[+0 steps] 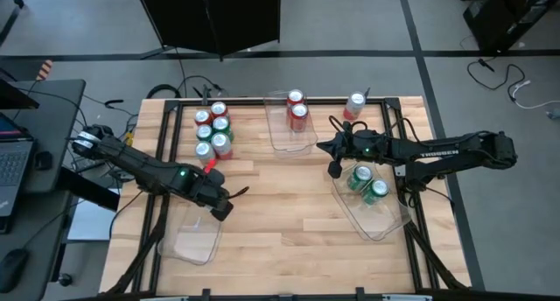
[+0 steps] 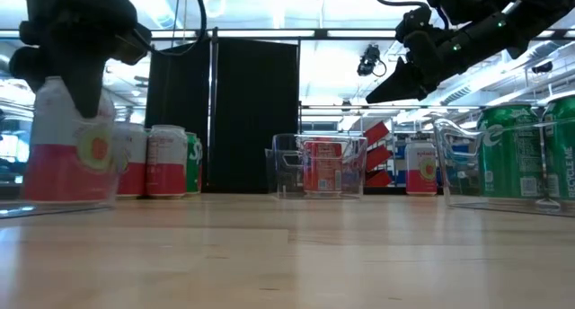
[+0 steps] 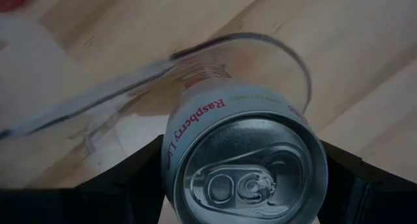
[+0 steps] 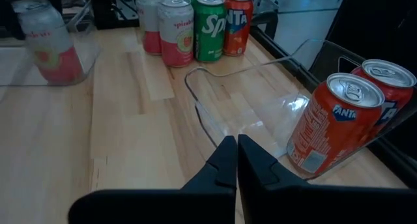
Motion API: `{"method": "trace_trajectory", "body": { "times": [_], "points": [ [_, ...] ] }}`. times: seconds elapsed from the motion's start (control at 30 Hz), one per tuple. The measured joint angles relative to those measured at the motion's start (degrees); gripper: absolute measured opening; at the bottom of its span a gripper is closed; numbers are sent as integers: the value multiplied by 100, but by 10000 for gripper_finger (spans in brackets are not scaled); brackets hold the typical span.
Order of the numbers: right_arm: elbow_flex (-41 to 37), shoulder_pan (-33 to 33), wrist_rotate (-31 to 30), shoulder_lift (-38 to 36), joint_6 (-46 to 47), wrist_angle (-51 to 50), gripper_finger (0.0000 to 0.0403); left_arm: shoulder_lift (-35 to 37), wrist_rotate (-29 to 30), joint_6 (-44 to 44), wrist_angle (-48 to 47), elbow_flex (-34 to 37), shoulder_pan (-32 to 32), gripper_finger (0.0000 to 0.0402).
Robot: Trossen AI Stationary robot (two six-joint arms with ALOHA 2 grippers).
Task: Sort soda cans
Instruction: Put the top left pink soda can into the bottom left transparent bin
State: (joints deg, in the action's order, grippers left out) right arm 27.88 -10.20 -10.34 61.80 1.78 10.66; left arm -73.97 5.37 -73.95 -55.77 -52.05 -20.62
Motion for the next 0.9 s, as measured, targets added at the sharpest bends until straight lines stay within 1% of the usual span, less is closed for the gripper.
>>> {"method": "trace_trajectory", "body": {
  "times": [0.17, 0.27, 0.3, 0.43, 0.47, 0.5, 0.7, 0.9],
  "points": [
    [0, 0, 0, -2, 0, 2, 1, -11, 125, 46, 53, 2, 0, 288],
    [0, 0, -1, -2, 2, 5, 1, -11, 145, 238, 80, 7, 0, 289],
    [0, 0, 0, -2, 2, 7, 1, -11, 149, 295, 85, 9, 0, 299],
    [0, 0, -1, -2, 2, 47, 1, -41, 245, 352, 71, 34, 2, 374],
    [0, 0, 0, -2, 3, 62, 1, -44, 248, 378, 70, 37, 2, 383],
    [0, 0, 0, -2, 3, 84, 1, -39, 274, 443, 95, 35, 5, 384],
    [0, 0, 0, -3, 22, 175, 8, -33, 391, 789, 296, -29, 104, 353],
    [1, -4, -1, -4, 17, 360, 30, -33, 515, 1263, 173, -417, 257, 356]
  ]
}}
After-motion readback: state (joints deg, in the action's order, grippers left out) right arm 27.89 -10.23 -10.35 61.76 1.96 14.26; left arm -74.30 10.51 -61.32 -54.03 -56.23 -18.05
